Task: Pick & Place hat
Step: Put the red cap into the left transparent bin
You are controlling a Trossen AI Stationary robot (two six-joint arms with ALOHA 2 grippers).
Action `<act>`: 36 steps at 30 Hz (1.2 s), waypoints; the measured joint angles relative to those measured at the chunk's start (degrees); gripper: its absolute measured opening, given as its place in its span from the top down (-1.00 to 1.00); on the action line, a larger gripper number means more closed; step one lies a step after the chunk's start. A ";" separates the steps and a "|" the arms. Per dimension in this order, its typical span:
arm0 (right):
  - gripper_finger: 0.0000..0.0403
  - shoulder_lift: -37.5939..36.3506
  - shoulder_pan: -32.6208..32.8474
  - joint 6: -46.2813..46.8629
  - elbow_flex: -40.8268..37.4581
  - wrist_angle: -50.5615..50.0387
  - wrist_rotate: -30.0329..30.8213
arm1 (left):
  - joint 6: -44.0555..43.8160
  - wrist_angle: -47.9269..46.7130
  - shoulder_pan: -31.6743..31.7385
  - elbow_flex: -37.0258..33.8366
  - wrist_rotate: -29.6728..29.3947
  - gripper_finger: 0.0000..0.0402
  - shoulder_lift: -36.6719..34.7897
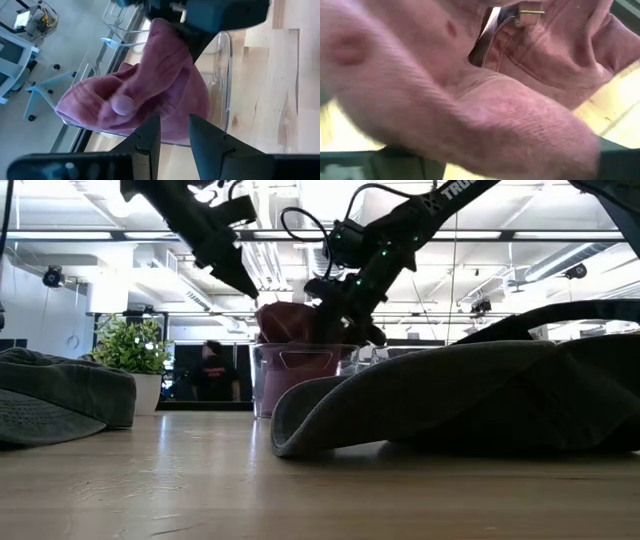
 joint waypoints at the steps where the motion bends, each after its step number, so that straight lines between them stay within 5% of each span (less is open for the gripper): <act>1: -0.30 -0.32 0.00 -0.91 0.30 -1.27 0.10 | 0.04 0.15 0.58 0.00 0.55 0.53 0.34; 10: -0.56 -3.04 0.04 -6.94 1.70 -11.07 4.79 | 2.92 10.25 5.77 -0.02 5.09 0.53 4.91; 22: -0.46 -3.96 1.02 -10.78 2.39 -11.70 6.09 | 8.05 17.03 12.41 6.38 11.85 0.53 15.06; 30: -0.42 -2.96 1.56 -11.54 2.24 -11.83 7.66 | 12.72 16.70 15.98 15.75 13.40 0.53 23.73; 36: -0.41 -4.24 1.55 -14.35 2.20 -15.28 12.53 | 14.11 5.04 19.39 22.93 13.32 0.53 25.35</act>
